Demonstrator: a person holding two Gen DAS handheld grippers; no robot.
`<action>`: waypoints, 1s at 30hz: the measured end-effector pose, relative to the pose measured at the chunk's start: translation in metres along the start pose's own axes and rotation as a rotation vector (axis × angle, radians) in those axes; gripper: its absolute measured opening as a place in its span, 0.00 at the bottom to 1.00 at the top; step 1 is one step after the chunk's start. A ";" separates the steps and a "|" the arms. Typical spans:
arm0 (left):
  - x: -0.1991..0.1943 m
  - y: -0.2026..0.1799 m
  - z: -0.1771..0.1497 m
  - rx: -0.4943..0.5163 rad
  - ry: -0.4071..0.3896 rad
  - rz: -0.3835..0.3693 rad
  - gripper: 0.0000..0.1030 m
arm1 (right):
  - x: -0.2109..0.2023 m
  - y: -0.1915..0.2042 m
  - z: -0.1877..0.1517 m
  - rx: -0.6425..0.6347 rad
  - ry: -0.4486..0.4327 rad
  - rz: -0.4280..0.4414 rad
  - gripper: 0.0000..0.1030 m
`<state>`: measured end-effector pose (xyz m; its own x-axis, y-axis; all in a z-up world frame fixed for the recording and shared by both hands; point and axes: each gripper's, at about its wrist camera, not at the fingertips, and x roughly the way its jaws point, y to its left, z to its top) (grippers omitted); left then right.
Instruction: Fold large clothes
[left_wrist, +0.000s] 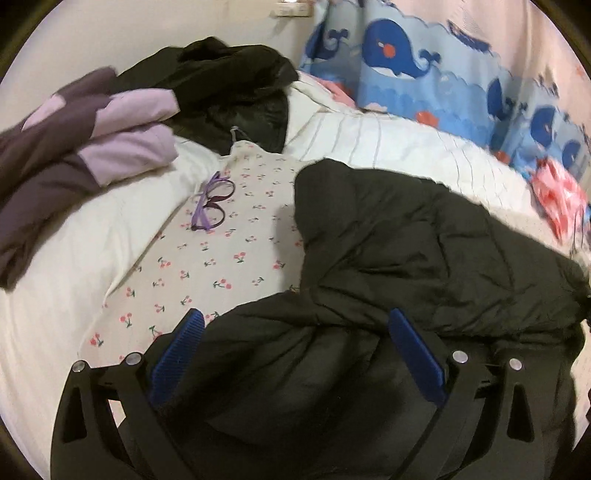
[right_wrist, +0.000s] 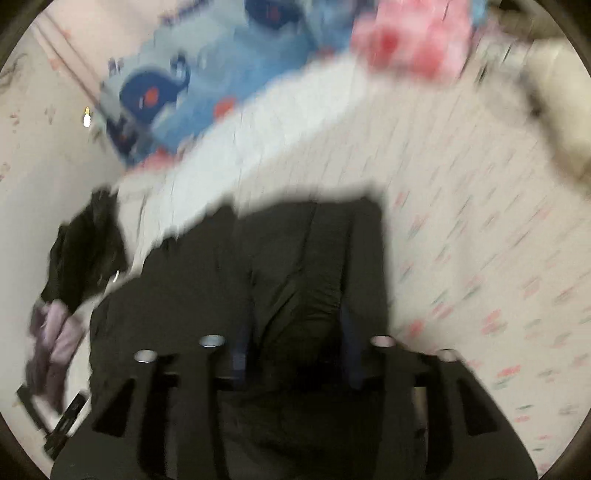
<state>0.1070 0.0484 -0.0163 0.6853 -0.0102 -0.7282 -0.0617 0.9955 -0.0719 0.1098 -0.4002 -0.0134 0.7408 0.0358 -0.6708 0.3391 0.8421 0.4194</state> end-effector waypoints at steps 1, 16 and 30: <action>0.000 0.003 0.001 -0.015 0.000 -0.005 0.93 | -0.023 0.012 0.000 -0.047 -0.132 -0.012 0.52; 0.004 0.022 -0.007 0.064 0.103 -0.049 0.93 | 0.006 0.020 -0.017 -0.173 0.073 -0.056 0.73; -0.060 0.152 -0.123 -0.111 0.475 -0.350 0.93 | -0.133 -0.101 -0.146 -0.016 0.546 0.164 0.91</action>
<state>-0.0324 0.1887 -0.0671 0.2809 -0.4019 -0.8715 0.0164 0.9100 -0.4144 -0.1072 -0.4119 -0.0559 0.3743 0.4360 -0.8184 0.2328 0.8101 0.5380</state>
